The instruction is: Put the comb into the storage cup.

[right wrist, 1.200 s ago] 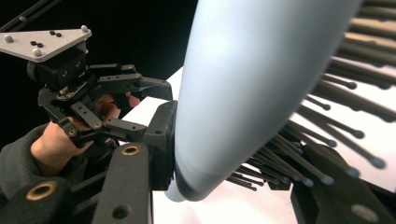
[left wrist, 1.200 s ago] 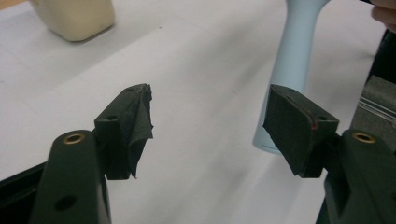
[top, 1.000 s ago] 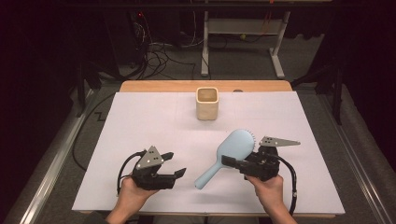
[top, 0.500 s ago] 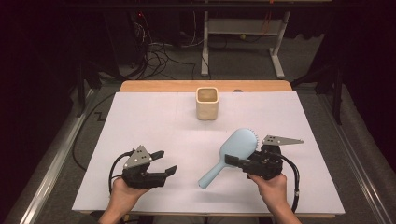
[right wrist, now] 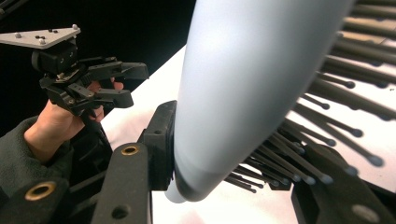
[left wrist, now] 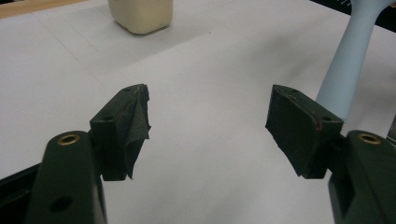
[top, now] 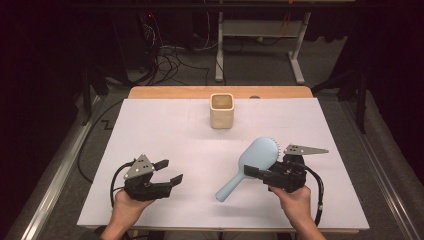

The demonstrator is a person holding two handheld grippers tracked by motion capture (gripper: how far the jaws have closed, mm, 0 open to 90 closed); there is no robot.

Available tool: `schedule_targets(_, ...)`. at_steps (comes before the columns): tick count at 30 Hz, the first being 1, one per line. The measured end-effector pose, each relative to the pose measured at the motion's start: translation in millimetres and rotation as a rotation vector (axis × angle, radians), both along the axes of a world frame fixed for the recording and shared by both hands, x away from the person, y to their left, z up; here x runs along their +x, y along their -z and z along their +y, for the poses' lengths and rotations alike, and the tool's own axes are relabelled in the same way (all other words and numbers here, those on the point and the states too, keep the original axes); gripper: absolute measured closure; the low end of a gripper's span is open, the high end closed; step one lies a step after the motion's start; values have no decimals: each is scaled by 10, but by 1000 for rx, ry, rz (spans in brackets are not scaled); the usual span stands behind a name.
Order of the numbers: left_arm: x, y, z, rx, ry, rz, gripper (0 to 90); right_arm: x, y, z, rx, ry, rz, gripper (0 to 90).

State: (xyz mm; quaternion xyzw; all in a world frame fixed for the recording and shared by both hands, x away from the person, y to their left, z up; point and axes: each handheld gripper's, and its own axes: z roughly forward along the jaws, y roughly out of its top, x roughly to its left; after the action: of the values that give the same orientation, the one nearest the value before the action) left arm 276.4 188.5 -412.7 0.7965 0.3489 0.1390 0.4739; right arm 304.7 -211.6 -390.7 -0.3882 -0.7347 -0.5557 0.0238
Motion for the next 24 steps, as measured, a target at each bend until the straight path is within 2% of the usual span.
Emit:
schedule_targets(12, -5, 27, 126, -12, -30, -1, 307, 7, -34, -40, -20, 6, -2, 553)
schedule_targets(24, -1, 43, 176, -22, -45, -6, 309, 11, -85, -84, -31, 13, -4, 554)
